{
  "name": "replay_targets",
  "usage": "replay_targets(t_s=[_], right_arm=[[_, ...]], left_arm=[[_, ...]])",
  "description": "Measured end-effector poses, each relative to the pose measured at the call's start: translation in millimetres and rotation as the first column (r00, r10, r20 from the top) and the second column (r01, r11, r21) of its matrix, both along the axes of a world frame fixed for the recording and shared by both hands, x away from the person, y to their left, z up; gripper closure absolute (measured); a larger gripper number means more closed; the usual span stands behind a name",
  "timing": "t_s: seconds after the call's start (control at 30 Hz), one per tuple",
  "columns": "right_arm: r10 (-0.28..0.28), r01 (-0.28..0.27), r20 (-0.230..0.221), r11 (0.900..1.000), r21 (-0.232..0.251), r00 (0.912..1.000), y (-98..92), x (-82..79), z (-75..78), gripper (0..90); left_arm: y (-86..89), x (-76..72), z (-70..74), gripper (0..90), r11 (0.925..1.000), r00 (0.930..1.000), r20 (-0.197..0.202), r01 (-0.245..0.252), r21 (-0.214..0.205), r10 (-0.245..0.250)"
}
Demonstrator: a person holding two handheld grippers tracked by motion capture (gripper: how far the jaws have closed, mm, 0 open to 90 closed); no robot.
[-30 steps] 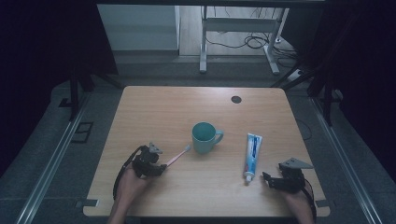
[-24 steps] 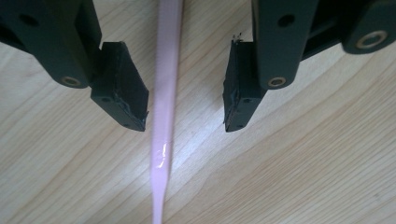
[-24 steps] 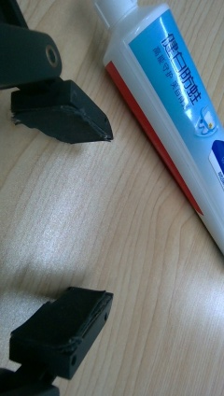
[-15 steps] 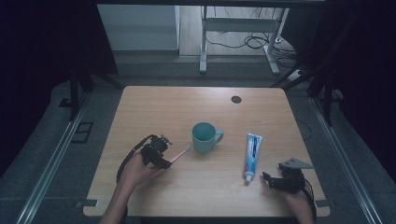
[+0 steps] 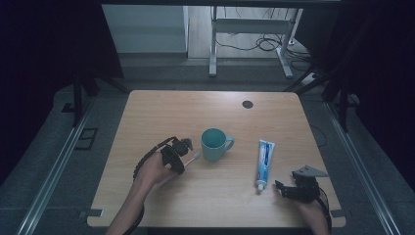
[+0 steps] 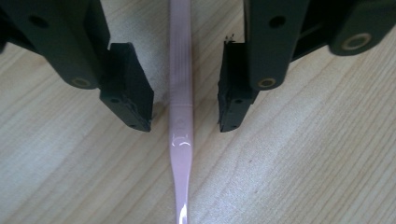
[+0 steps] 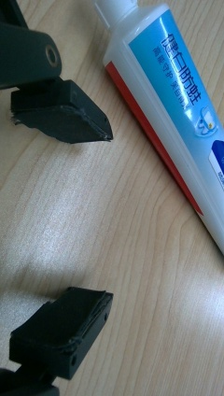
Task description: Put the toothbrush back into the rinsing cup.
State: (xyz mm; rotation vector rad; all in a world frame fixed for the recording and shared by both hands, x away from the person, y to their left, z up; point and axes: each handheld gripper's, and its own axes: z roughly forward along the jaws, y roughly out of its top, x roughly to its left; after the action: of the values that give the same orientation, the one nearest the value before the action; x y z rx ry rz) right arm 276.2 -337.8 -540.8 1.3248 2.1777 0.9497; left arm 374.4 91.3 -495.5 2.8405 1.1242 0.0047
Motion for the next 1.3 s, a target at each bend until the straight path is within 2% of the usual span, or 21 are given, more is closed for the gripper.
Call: replay_targets(t_s=[0.03, 0.1, 0.23, 0.47, 0.73, 0.87, 1.13, 1.3], right_arm=[[0.000, 0.000, 0.001, 1.0000, -0.001, 1.0000, 0.0, 0.0, -0.1, 18.3], [0.000, 0.000, 0.000, 1.0000, 0.000, 1.0000, 0.0, 0.0, 0.0, 18.3], [0.001, -0.001, 0.000, 1.0000, -0.001, 1.0000, 0.0, 0.0, 0.0, 18.2], [0.000, 0.000, -0.001, 1.0000, 0.000, 1.0000, 0.0, 0.0, 0.0, 18.2], [0.001, -0.001, 0.000, 1.0000, -0.001, 1.0000, 0.0, 0.0, 0.0, 18.2], [0.001, -0.001, 0.000, 1.0000, -0.001, 1.0000, 0.0, 0.0, 0.0, 18.2], [0.001, -0.001, 0.000, 1.0000, -0.001, 1.0000, 0.0, 0.0, 0.0, 18.2], [0.001, -0.001, 0.000, 1.0000, -0.001, 1.0000, 0.0, 0.0, 0.0, 18.2]], left_arm=[[0.0, 0.0, 0.0, 57.8, 1.0000, 1.0000, 0.000, 0.000, 0.000, 0.000], [-1.8, 3.8, -1.6, 59.4, 0.9999, 0.9996, -0.027, 0.005, 0.015, -0.004], [-3.5, 7.0, -5.1, 61.6, 0.9996, 0.9990, -0.044, 0.000, 0.028, 0.002], [-7.2, 10.9, -5.0, 64.9, 0.9986, 0.9977, -0.068, 0.005, 0.053, -0.001], [-8.9, 10.6, -4.7, 75.2, 0.9979, 0.9965, -0.084, 0.001, 0.065, 0.005], [-7.1, 10.6, -5.1, 78.0, 0.9985, 0.9963, -0.084, -0.013, 0.053, 0.018], [-4.9, 10.4, -4.5, 79.0, 0.9988, 0.9962, -0.086, -0.008, 0.047, 0.012], [-2.4, 10.7, -3.4, 79.1, 0.9997, 0.9964, -0.084, -0.003, 0.023, 0.004]])
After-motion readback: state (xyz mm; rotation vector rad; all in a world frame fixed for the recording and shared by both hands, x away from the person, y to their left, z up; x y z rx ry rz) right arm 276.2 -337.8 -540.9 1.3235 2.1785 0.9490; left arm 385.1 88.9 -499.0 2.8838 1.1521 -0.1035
